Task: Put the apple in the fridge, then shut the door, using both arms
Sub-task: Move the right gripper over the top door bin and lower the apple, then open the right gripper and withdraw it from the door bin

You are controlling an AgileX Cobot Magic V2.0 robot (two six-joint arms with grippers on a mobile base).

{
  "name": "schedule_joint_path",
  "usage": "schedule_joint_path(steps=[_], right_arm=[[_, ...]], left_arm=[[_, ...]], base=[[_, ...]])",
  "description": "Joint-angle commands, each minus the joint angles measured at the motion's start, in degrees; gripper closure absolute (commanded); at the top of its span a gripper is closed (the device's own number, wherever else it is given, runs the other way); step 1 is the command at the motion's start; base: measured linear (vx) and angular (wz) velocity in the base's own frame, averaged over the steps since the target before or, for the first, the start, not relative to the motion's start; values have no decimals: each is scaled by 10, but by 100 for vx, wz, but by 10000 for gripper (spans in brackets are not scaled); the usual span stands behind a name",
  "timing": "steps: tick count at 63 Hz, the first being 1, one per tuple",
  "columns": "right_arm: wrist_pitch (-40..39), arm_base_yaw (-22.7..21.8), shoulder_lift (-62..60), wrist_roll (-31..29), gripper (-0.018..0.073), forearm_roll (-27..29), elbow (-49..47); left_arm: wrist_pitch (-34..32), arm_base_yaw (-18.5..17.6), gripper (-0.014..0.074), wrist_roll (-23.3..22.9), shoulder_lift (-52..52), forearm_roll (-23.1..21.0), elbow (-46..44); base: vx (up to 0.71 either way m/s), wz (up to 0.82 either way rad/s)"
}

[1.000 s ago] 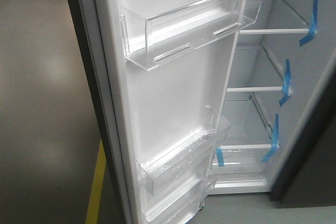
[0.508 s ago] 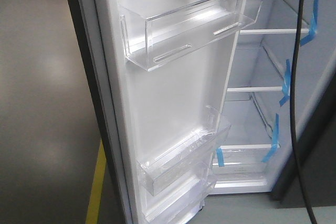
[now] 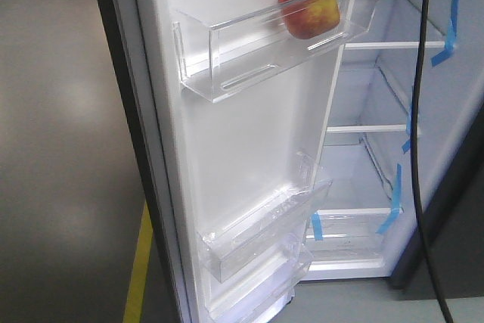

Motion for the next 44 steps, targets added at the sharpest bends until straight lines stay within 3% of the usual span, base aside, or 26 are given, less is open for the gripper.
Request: schedule_joint_path(steps=[1, 9, 14, 26, 44], right_arm=[[-36, -1, -29, 1, -22, 33, -19], [-39, -1, -40, 16, 56, 38, -19], [-35, -1, -54, 22, 164, 38, -19], [-15, -1, -108, 18, 578, 37, -19], [61, -1, -185, 19, 564, 11, -12]], left_arm=[[-40, -3, 603, -1, -8, -5, 12], [-40, -3, 603, 0, -8, -5, 12], [-40, -3, 603, 0, -8, -5, 12], [-41, -3, 603, 0, -8, -5, 12], [-52, -3, 603, -3, -8, -6, 12]], base=[[0, 0], [0, 0], [0, 0], [0, 0], [0, 0]])
